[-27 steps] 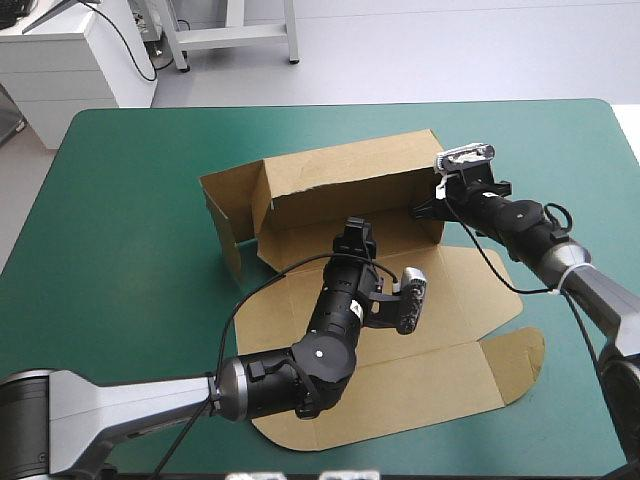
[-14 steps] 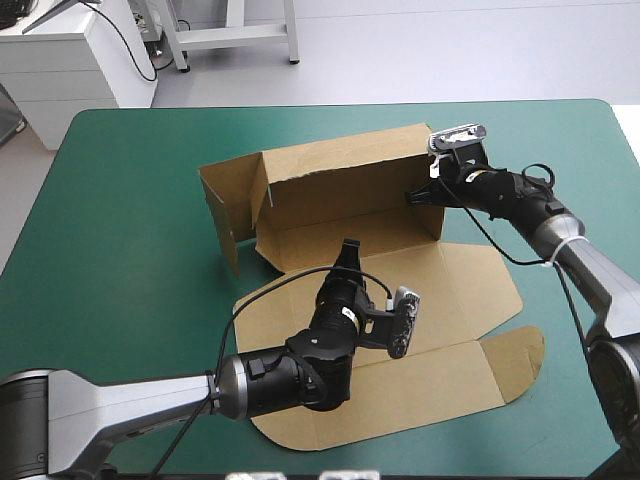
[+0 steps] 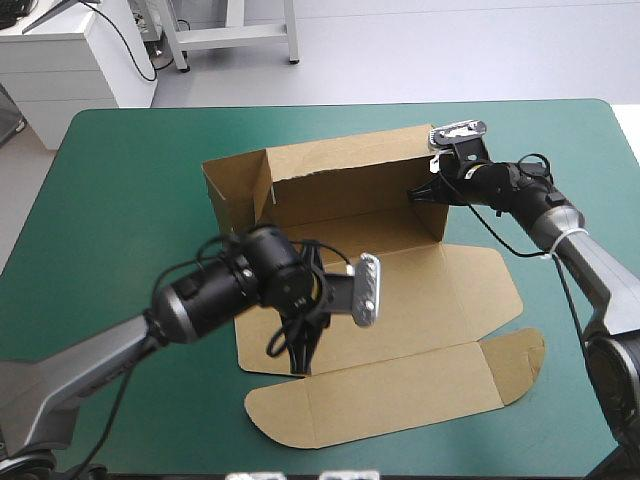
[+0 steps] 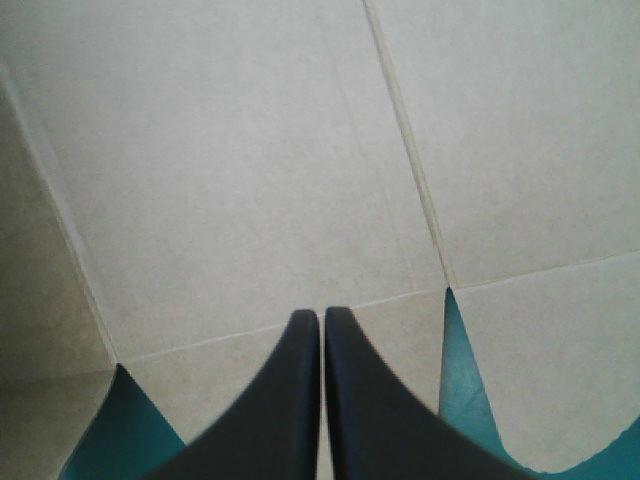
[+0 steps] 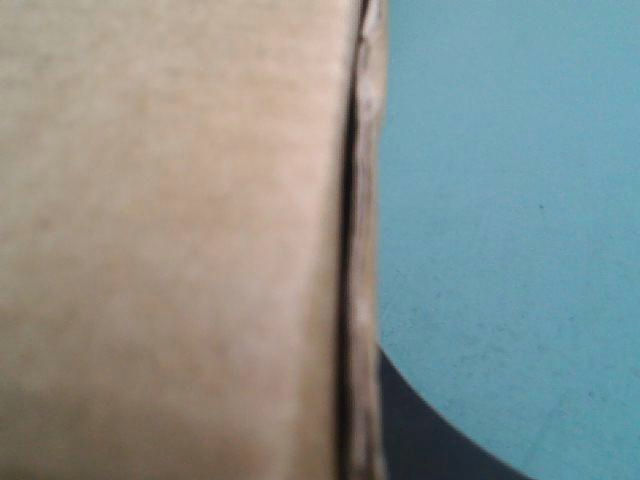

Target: Fold the box

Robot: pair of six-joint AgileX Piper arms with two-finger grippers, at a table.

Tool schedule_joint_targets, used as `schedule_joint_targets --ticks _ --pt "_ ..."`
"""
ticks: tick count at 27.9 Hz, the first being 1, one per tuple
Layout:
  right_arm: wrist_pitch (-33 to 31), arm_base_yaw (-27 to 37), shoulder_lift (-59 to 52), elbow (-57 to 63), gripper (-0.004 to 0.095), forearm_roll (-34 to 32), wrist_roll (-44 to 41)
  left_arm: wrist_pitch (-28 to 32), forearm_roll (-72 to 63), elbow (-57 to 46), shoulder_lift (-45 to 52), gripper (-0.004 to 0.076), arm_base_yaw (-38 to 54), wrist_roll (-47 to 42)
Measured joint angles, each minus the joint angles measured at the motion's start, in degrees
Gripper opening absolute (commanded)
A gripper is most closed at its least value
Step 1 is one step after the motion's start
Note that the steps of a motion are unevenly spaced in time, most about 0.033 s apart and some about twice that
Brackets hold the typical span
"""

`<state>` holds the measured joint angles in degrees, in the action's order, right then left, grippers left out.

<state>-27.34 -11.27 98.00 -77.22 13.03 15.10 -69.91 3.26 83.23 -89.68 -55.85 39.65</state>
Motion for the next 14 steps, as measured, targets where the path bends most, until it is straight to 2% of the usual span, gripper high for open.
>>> schedule_joint_targets --ticks 7,13,14 --pt "-1.4 0.0 0.0 -0.31 -0.0004 -1.52 -0.36 -0.83 -14.46 3.28 7.48 -0.0001 23.02 3.01" --pt "-1.75 0.0 0.0 -0.37 -0.0004 -1.94 -2.12 -1.45 -20.71 3.28 10.3 -0.0008 46.03 1.43" --pt "-1.79 0.0 0.0 -0.37 -0.0003 -2.07 -2.6 -1.47 -24.47 3.28 10.32 -0.0008 52.87 -1.02"
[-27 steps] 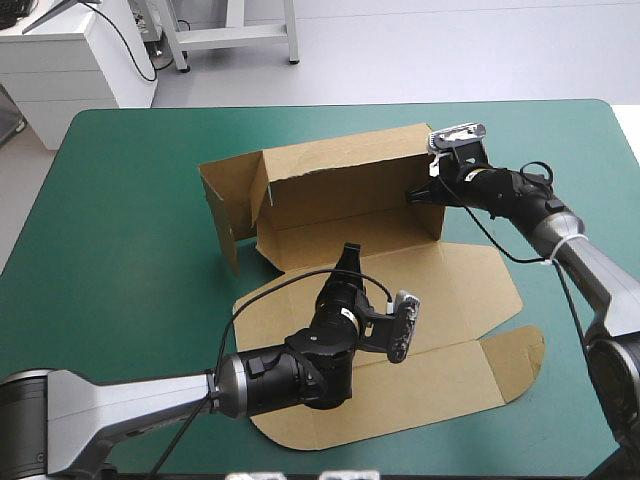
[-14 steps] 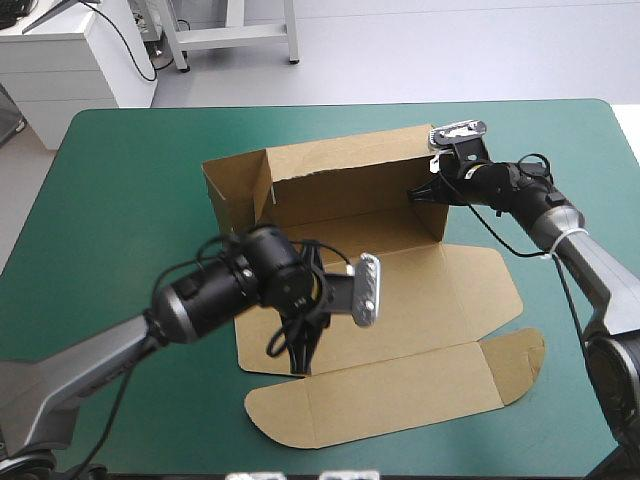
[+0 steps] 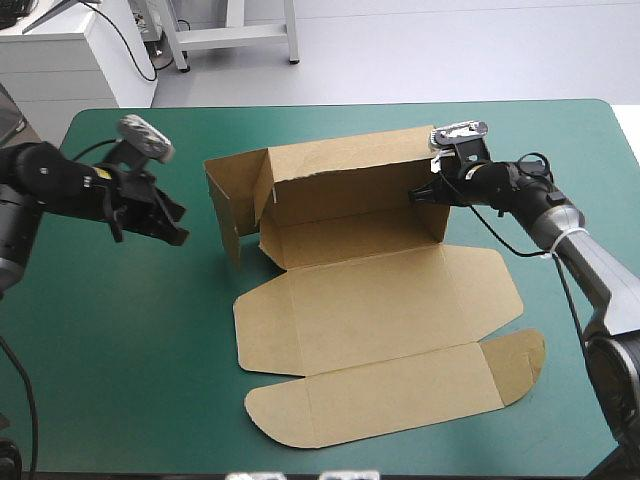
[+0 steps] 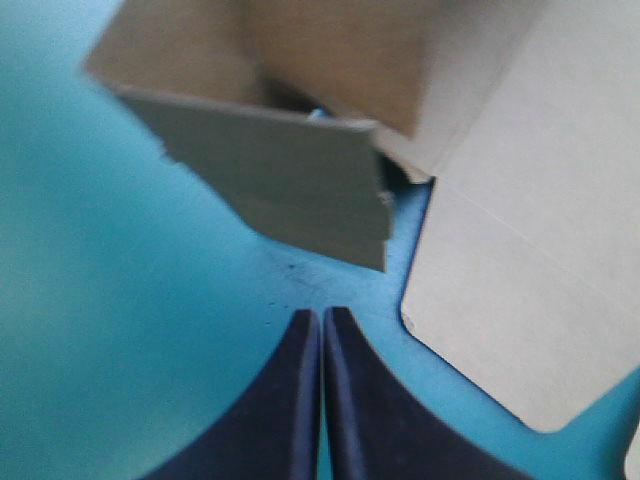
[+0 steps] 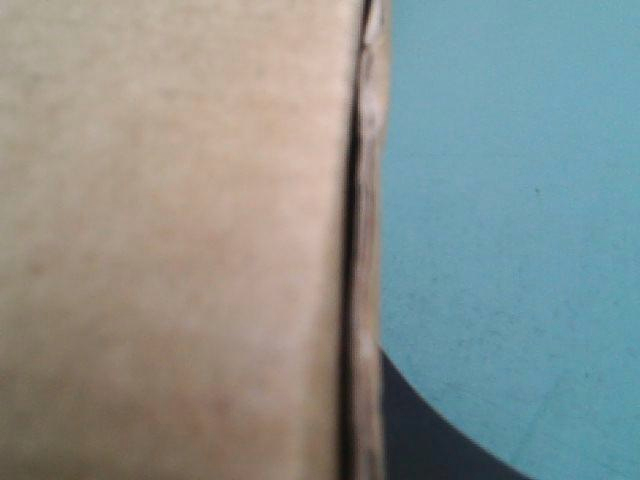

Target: Fold the box

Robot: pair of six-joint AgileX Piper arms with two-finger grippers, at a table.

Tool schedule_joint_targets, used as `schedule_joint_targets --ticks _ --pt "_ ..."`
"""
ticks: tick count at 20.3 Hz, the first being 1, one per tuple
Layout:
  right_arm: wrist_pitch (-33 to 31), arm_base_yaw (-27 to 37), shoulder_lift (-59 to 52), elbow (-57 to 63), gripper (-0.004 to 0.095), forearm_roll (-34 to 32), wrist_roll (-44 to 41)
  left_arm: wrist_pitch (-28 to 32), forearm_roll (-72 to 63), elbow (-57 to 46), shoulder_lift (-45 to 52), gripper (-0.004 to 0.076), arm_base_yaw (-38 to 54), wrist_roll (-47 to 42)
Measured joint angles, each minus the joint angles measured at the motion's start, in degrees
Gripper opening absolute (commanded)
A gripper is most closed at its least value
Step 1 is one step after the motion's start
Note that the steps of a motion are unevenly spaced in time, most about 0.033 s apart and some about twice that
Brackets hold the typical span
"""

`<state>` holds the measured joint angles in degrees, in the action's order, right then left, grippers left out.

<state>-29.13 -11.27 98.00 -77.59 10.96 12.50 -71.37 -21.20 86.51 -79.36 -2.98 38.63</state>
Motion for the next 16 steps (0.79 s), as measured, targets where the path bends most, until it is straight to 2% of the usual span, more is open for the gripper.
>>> schedule_joint_targets --ticks 4,8,10,14,16 --pt "-0.09 0.0 0.0 0.0 -0.0003 -0.39 -2.16 0.06 -10.02 -3.77 0.19 -0.0008 18.3 -3.91" --pt "-1.59 0.0 0.06 -1.03 -0.0003 -0.93 -4.74 1.31 -12.05 -11.53 0.19 -0.0008 28.39 -4.03" --pt "-6.93 0.0 0.24 -3.81 0.0 -1.49 -6.21 4.24 -12.99 -14.84 0.19 -0.0008 29.76 -4.03" --pt "-23.69 0.0 0.76 -11.51 0.0 -2.1 -9.26 6.87 -16.57 -18.93 0.19 -0.0008 29.82 -2.24" --pt "-28.18 0.0 0.84 -15.32 0.0 -1.8 -9.73 7.06 -17.24 -19.09 0.21 -0.0008 29.82 -1.68"
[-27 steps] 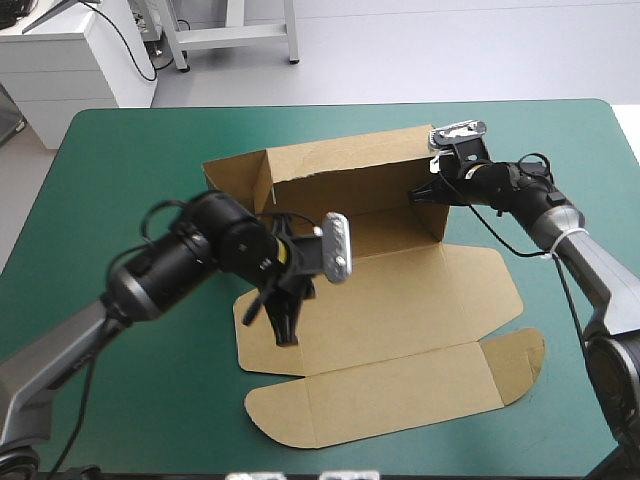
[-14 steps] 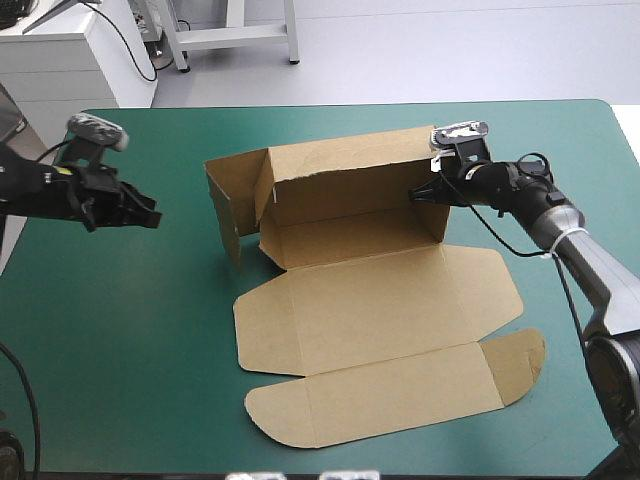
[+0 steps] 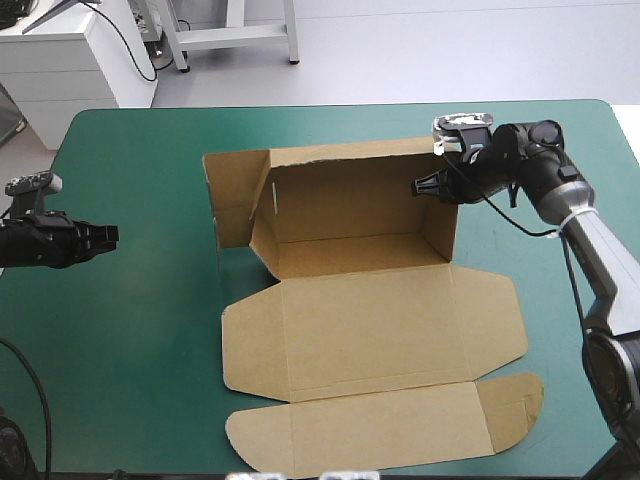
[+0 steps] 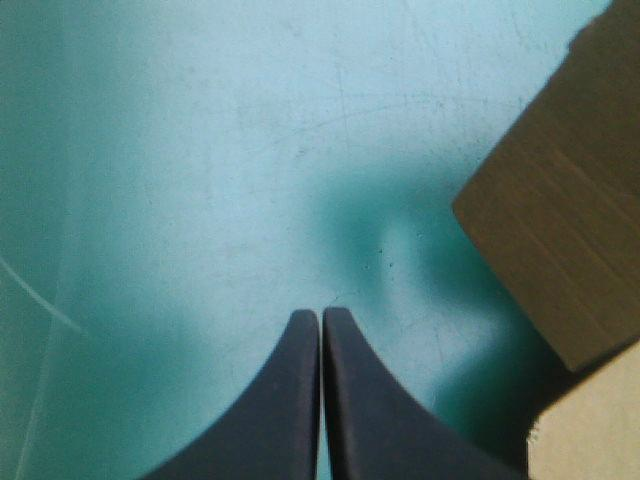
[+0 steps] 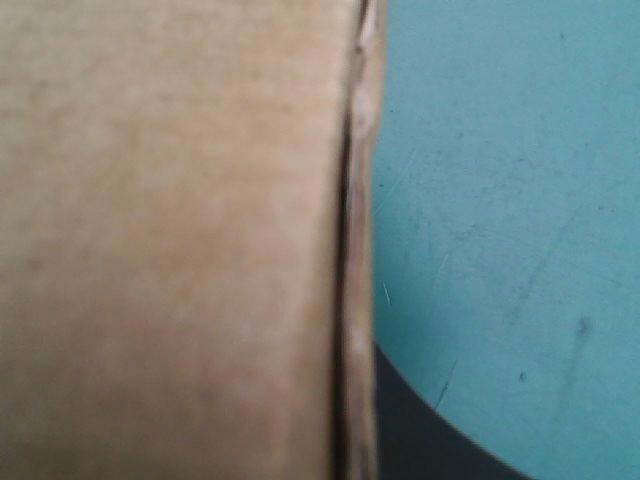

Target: Fold the box

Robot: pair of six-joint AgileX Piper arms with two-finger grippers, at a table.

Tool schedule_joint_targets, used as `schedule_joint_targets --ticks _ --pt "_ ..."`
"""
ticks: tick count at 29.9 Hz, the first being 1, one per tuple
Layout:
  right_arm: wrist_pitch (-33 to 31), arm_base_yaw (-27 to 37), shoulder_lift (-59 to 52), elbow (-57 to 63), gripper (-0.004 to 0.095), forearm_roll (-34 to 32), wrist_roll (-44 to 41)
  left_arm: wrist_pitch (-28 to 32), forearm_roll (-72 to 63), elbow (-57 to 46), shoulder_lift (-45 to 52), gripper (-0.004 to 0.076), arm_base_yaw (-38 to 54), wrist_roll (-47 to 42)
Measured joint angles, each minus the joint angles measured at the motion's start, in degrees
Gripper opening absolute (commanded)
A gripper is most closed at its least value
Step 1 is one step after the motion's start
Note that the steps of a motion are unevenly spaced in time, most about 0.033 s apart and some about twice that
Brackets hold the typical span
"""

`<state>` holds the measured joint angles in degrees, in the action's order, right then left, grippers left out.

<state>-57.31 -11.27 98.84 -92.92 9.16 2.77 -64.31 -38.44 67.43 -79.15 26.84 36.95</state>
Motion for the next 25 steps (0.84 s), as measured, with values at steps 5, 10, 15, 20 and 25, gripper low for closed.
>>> schedule_joint_targets --ticks 5,10,15,20,25 --pt "-9.27 0.0 0.0 -3.04 0.0 0.44 -1.54 -0.1 -1.07 -0.05 0.0 -0.0008 0.0 0.16" --pt "-13.9 0.0 0.0 -3.04 0.0 1.25 -3.15 -0.22 -1.31 -0.05 0.04 -0.0008 0.0 0.23" --pt "-13.96 0.0 0.48 -3.04 0.0 2.32 -3.54 -0.28 -1.95 -0.05 0.04 -0.0008 0.0 0.23" --pt "-13.34 0.0 3.96 -3.21 0.0 2.5 -3.54 -1.19 -4.99 -0.05 0.04 -0.0008 0.0 0.23" --pt "-9.83 0.0 6.88 -4.35 0.0 2.62 -3.48 -1.58 -5.49 -0.05 0.04 -0.0008 0.0 0.23"
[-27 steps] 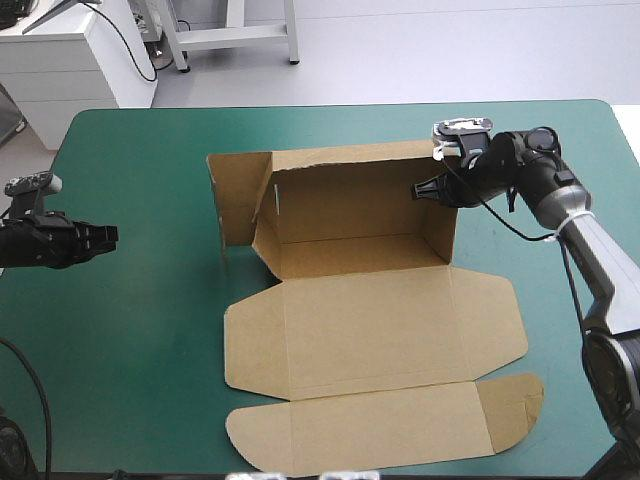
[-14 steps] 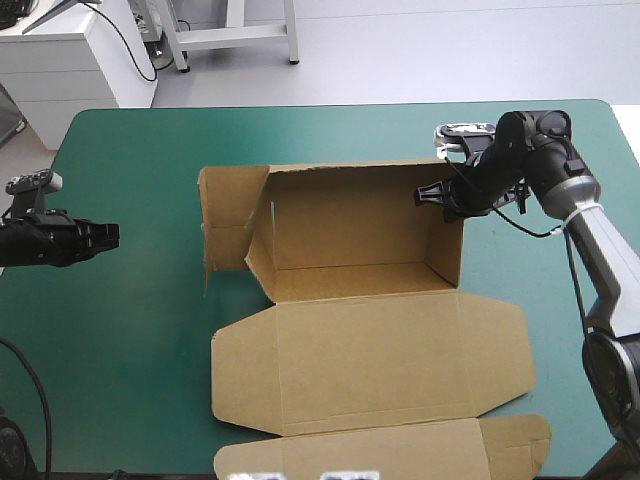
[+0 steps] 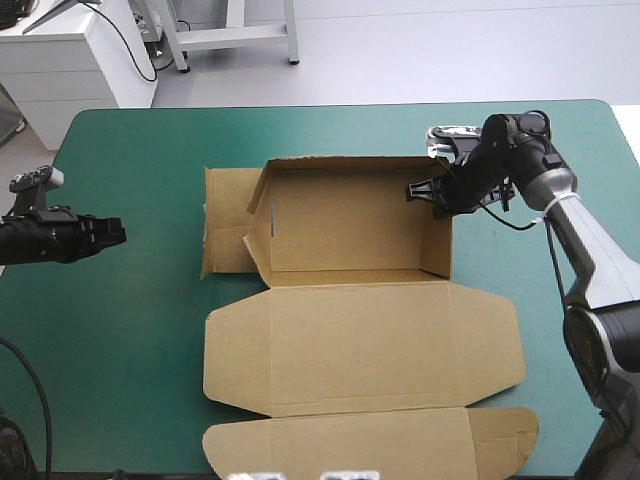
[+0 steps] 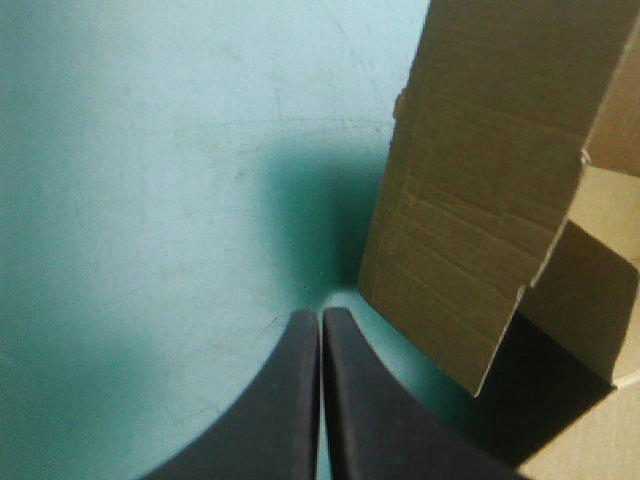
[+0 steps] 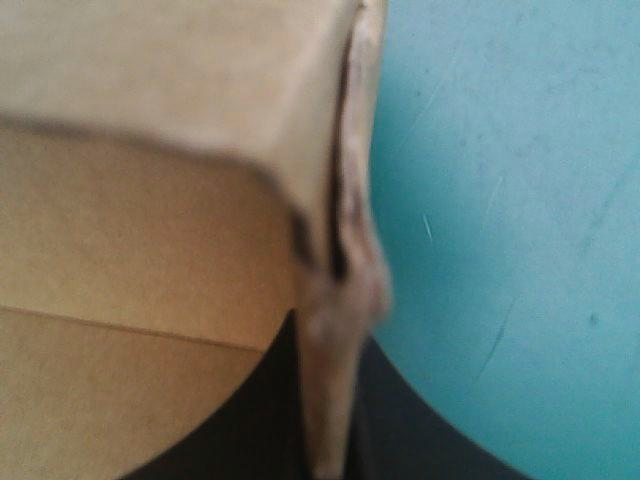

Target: Fold the box

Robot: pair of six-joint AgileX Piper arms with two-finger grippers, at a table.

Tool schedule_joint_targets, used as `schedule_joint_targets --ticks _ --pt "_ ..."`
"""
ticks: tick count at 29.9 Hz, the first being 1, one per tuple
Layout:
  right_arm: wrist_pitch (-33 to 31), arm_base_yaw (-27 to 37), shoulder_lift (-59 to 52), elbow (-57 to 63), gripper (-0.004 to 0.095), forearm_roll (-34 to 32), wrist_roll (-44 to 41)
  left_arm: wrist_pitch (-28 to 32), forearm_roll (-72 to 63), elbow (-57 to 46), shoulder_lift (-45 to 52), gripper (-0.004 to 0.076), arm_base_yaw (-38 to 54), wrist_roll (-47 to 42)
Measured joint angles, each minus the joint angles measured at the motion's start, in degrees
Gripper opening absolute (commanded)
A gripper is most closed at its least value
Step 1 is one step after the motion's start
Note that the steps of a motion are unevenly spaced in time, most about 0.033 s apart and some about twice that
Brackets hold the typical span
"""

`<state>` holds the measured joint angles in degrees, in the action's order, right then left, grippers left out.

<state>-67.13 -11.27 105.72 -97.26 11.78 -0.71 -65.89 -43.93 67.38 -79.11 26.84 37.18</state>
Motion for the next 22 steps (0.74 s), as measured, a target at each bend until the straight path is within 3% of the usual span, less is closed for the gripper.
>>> schedule_joint_targets --ticks 7,15,19,22 --pt "7.22 0.0 2.56 0.15 -0.0001 0.36 1.61 -0.71 -0.48 0.0 0.0 -0.0008 0.0 -0.52" --pt "9.8 0.0 2.84 0.69 0.0019 0.77 2.45 -0.79 -0.49 0.0 0.0 -0.0008 0.0 -0.65" --pt "9.86 0.0 2.84 0.74 0.0118 0.75 4.19 -0.69 -0.54 0.0 0.0 -0.0008 0.0 -0.65" --pt "10.27 0.0 2.84 0.74 0.0281 0.92 4.17 -0.44 -0.54 0.0 0.0 -0.0008 0.06 -0.45"
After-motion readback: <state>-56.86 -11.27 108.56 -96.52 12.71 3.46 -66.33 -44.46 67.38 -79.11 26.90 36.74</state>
